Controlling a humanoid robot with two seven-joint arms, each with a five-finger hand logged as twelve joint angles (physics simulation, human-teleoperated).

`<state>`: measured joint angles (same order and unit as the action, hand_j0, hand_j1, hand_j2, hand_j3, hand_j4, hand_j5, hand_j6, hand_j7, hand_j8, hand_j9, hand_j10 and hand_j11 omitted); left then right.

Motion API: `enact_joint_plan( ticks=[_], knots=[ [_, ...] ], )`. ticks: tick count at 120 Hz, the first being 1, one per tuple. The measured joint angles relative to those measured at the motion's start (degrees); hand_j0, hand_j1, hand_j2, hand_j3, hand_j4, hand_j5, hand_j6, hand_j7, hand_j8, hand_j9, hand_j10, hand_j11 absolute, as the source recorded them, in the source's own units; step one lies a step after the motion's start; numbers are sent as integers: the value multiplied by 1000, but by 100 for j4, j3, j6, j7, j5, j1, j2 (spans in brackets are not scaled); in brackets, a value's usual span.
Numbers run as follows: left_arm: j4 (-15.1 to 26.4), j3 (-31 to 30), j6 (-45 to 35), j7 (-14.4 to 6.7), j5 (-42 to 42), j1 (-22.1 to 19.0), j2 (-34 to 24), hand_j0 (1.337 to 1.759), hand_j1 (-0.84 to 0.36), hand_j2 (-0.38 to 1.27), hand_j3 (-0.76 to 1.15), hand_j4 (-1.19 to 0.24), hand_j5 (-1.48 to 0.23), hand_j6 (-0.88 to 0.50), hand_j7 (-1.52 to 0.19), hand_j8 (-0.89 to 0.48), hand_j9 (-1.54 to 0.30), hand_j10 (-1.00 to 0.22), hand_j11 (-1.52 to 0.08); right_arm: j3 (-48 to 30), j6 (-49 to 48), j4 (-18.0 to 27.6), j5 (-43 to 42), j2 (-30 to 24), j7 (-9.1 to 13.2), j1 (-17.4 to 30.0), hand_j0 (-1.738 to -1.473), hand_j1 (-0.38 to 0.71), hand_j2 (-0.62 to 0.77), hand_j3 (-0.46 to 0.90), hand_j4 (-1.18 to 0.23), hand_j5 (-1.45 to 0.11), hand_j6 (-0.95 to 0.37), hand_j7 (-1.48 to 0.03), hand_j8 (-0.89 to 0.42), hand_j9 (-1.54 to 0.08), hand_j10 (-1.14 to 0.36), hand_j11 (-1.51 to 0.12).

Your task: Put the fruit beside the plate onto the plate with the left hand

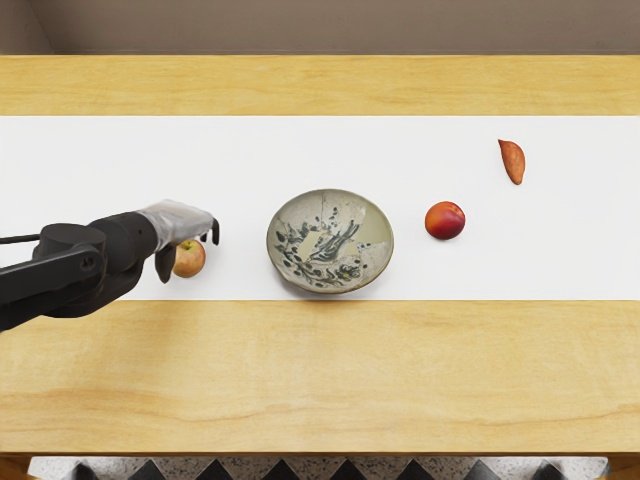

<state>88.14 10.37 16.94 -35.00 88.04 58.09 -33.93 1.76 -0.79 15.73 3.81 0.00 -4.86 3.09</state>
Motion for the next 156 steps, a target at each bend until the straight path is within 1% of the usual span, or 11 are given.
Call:
enact_joint_plan(
  ticks=[46, 60, 81, 90, 97, 100, 101, 106, 121, 144, 156],
  knots=[
    [-59, -7, 2, 0, 0, -53, 62, 1658, -161, 89, 0, -430, -556, -431, -556, -431, -556, -430, -556, 0, 0, 0, -1, 0, -3, -10, -1658, -305, -8, 0, -36, -47, -36, -47, -36, -47, -36, -47],
    [-71, -11, 4, 0, 0, -60, 91, 1658, -223, 100, 0, -482, -623, -479, -619, -483, -623, -482, -623, 0, 0, 0, -2, 0, -4, -7, -1658, -305, -7, 0, -36, -47, -36, -47, -36, -47, -36, -47],
    [-80, -39, 7, -1, 11, -53, 106, 1656, -252, 189, 0, -563, -716, -473, -714, -450, -729, -556, -728, 0, 0, 0, 0, 0, -3, -7, -1658, -305, -8, 0, -36, -47, -36, -47, -36, -47, -36, -47],
    [-96, -73, -16, 5, 2, -36, 107, 1655, -264, 223, 0, -606, -747, -501, -671, -439, -776, -590, -774, 0, 0, 0, 1, 0, -3, -7, -1658, -305, -8, 0, -36, -47, -36, -47, -36, -47, -36, -47],
    [-107, -90, -35, 11, -4, -35, 107, 1653, -292, 266, 0, -646, -776, -481, -702, -414, -824, -618, -822, 0, 0, 0, 0, 0, -3, -9, -1658, -305, -8, 0, -36, -47, -36, -47, -36, -47, -36, -47],
    [-121, -95, -46, 15, -17, -35, 107, 1653, -306, 300, 0, -660, -789, -448, -763, -386, -842, -630, -840, 0, 0, 0, -1, 0, -3, -9, -1658, -305, -8, 0, -36, -47, -36, -47, -36, -47, -36, -47],
    [-124, -96, -57, 20, -26, -39, 108, 1653, -311, 315, 0, -668, -791, -407, -849, -388, -849, -634, -847, 0, 0, 0, -1, 0, -3, -9, -1658, -305, -8, 0, -36, -47, -36, -47, -36, -47, -36, -47],
    [-142, -100, -72, 28, -38, -51, 108, 1651, -330, 342, 0, -702, -816, -366, -903, -365, -894, -658, -893, 0, 0, 0, -1, 0, -3, -9, -1658, -305, -8, 0, -36, -47, -36, -47, -36, -47, -36, -47],
    [-179, -111, -22, 8, -4, -53, 107, 1641, -372, 431, 0, -613, -966, -294, -1037, -280, -1038, -623, -1042, 0, 0, 0, 1, 0, -1, -10, -1658, -305, -8, 0, -36, -47, -36, -47, -36, -47, -36, -47],
    [-259, -121, 42, 2, -22, 36, 258, 1639, -338, 317, 0, -562, -1096, -266, -1104, -241, -1130, -606, -1146, 0, 0, 0, -2, 0, -3, -10, -1658, -305, -8, 0, -36, -47, -36, -47, -36, -47, -36, -47],
    [-338, -118, 59, 2, -43, 341, 282, 1640, -313, 273, 0, -569, -1127, -274, -1114, -272, -1140, -630, -1163, 0, 0, -15, -2, 0, -4, -10, -1658, -305, -8, 0, -36, -47, -36, -47, -36, -47, -36, -47]
  ],
)
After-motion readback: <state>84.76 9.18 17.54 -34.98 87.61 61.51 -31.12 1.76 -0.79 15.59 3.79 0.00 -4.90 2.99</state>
